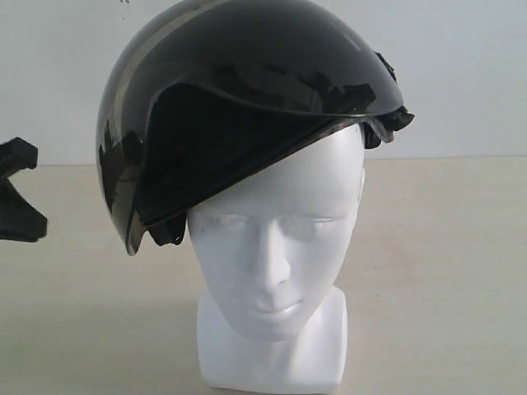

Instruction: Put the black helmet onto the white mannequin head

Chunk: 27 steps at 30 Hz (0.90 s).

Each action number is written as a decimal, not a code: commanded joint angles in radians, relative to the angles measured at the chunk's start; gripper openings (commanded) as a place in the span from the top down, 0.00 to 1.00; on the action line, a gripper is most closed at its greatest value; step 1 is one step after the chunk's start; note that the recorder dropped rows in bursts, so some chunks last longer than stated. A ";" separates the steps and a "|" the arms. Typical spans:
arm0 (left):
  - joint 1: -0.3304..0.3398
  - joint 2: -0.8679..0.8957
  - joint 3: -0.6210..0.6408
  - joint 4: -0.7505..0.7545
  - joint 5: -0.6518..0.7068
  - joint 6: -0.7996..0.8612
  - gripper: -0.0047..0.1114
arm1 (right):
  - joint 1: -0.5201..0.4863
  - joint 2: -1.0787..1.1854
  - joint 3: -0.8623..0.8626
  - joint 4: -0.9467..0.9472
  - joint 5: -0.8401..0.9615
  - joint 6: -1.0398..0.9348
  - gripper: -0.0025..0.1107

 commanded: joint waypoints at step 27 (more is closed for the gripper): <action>-0.080 0.478 -0.015 -0.941 0.303 1.392 0.92 | -0.475 0.138 0.264 1.328 -0.580 -0.829 0.98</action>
